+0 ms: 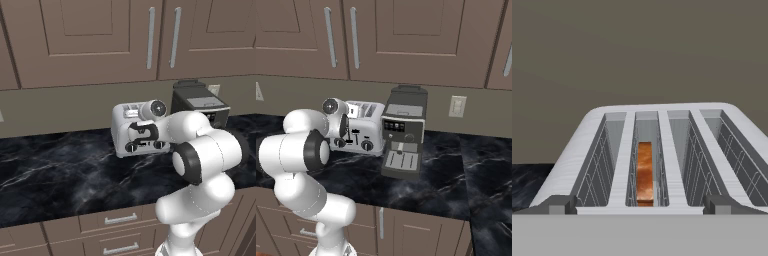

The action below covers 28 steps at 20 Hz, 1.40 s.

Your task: Start the toaster. Once the lever pops up, take the bread to the plate on the dining counter.

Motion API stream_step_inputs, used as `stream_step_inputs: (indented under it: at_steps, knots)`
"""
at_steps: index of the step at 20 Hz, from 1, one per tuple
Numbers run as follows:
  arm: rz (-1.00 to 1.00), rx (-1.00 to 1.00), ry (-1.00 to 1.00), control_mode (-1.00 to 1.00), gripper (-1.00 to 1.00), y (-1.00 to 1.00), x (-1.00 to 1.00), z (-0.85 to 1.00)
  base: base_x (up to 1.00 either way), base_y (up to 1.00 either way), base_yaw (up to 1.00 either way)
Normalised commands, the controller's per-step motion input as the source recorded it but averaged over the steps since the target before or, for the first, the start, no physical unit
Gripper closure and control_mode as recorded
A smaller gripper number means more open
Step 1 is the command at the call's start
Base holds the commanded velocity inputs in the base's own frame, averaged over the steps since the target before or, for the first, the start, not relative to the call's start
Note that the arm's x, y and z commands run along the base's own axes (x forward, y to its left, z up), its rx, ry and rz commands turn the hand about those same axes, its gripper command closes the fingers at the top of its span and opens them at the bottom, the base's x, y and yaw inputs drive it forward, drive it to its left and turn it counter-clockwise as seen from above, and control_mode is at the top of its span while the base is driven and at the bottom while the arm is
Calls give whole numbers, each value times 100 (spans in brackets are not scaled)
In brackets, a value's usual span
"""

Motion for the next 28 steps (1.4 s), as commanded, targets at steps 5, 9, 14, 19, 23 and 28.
stream_step_inputs:
  at_steps: [5,9,14,19,23,28]
  knots:
    - [0,0,0,-100,-100,0,0,0,0,0,0]
    - [0,0,0,-100,-100,0,0,0,0,0,0]
    - [0,0,0,-100,-100,0,0,0,0,0,0]
    - [0,0,0,-100,-100,0,0,0,0,0,0]
    - [0,0,0,-100,-100,0,0,0,0,0,0]
    - [0,0,0,-100,-100,0,0,0,0,0,0]
